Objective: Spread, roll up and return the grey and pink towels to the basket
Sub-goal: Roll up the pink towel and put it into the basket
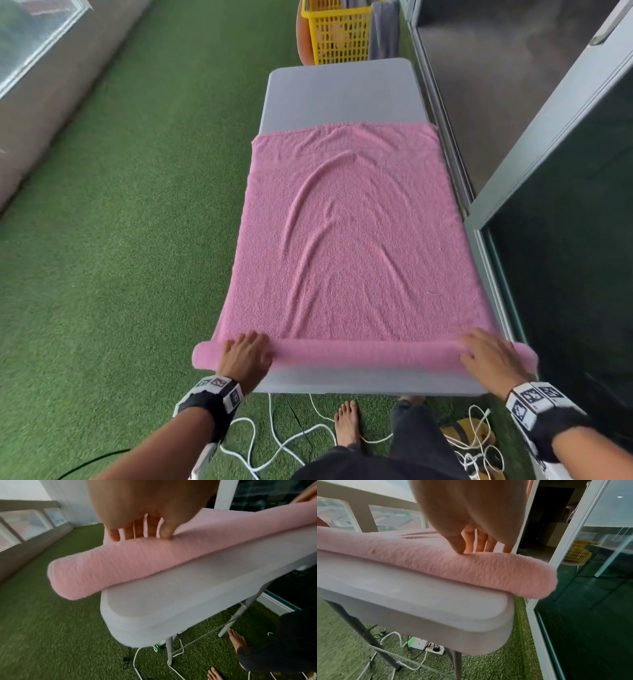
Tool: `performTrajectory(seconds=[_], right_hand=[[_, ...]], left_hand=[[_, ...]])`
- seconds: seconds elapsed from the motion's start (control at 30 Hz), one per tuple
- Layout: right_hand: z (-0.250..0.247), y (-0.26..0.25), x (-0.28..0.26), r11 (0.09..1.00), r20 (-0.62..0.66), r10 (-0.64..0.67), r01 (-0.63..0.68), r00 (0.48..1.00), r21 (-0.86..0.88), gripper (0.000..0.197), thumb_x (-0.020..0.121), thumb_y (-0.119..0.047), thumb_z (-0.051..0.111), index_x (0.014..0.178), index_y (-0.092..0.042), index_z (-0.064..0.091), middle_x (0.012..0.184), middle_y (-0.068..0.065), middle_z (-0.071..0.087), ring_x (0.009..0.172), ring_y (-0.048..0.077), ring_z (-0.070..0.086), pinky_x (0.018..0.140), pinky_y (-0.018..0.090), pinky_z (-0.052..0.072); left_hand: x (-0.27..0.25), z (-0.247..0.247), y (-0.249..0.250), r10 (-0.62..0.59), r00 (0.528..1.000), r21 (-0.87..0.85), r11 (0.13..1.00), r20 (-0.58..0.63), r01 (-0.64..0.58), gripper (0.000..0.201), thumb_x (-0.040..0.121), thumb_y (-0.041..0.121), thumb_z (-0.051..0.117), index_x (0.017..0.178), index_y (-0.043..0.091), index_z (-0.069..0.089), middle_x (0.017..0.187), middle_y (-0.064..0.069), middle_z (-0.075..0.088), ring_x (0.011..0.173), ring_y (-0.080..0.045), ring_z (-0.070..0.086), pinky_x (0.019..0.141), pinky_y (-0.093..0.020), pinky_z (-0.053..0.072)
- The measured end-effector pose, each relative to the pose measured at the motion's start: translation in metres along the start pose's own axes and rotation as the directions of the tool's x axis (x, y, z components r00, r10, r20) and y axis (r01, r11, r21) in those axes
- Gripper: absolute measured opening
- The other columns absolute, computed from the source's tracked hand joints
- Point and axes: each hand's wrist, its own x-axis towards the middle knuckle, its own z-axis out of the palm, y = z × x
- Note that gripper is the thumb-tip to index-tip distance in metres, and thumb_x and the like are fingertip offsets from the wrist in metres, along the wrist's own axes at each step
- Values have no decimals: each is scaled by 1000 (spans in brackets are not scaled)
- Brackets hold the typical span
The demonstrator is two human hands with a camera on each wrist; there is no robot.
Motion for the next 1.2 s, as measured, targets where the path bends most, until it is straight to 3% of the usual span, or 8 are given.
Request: performTrajectory(seconds=[0.13, 0.2, 0.3, 0.43, 0.67, 0.77, 0.87, 1.2], right_hand=[[16, -3, 3, 991, -54, -50, 56, 997, 123, 61, 98, -59, 15, 147, -31, 36, 152, -15, 35, 140, 8, 34, 118, 44, 24], [24, -4, -7, 997, 11, -37, 36, 999, 71, 65, 95, -59, 44, 150, -31, 25, 152, -18, 24, 144, 9, 26, 120, 44, 15], [23, -7, -14, 999, -15, 1, 0, 1000, 34, 64, 69, -31, 84, 126, -27, 56, 129, -7, 60, 119, 19, 55, 106, 45, 38], [-4, -9, 9, 998, 33, 55, -54, 998, -24, 22, 84, -32, 66, 102, -39, 54, 106, -20, 59, 104, 10, 55, 94, 38, 34], [-10, -4, 31, 991, -3, 26, -25, 1000, 129, 51, 98, -46, 47, 146, -32, 39, 146, -14, 43, 139, 15, 38, 117, 47, 21], [8, -2, 14, 1000, 0, 30, -30, 1000, 2, 61, 83, -33, 69, 139, -30, 45, 142, -9, 51, 131, 16, 46, 114, 43, 30], [12, -7, 3, 998, -34, 69, -68, 997, 18, 55, 77, -19, 76, 127, -29, 57, 127, -8, 62, 120, 19, 55, 107, 41, 36], [13, -8, -11, 998, -56, 50, -47, 997, 49, 53, 74, -12, 78, 122, -29, 64, 117, -9, 67, 112, 17, 58, 105, 42, 39]], left_hand=[[11, 2, -3, 10, 998, -74, 997, -63, -14, 59, 100, 39, 14, 124, 8, 58, 125, -9, 61, 114, -28, 58, 104, -51, 41], [4, 4, -5, 68, 997, -31, 997, -32, -69, 48, 96, 43, 48, 129, 9, 57, 130, -7, 60, 120, -27, 57, 106, -50, 35], [-2, 3, -10, 93, 996, -33, 995, -6, -93, 53, 64, 14, 83, 114, 14, 65, 108, -2, 70, 99, -23, 68, 96, -43, 47], [21, -25, -4, 76, 997, -1, 997, 24, -76, 19, 88, 18, 58, 104, 24, 66, 100, 10, 69, 91, -11, 61, 99, -33, 42], [45, -15, -9, 45, 997, -38, 998, -70, -48, 45, 96, 37, 45, 132, 11, 48, 133, -9, 56, 123, -30, 53, 109, -48, 36], [27, -5, -8, 57, 998, 17, 998, 5, -57, 70, 65, 36, 84, 124, 11, 57, 121, -6, 64, 112, -29, 60, 103, -48, 41], [18, -3, -5, 64, 997, 66, 996, -36, -61, 65, 42, 13, 88, 101, 15, 62, 94, -1, 67, 86, -24, 65, 79, -40, 55], [0, 2, -7, 117, 982, 58, 992, -147, -109, 57, 41, 9, 86, 93, 12, 62, 87, -2, 65, 79, -23, 62, 78, -36, 56]])
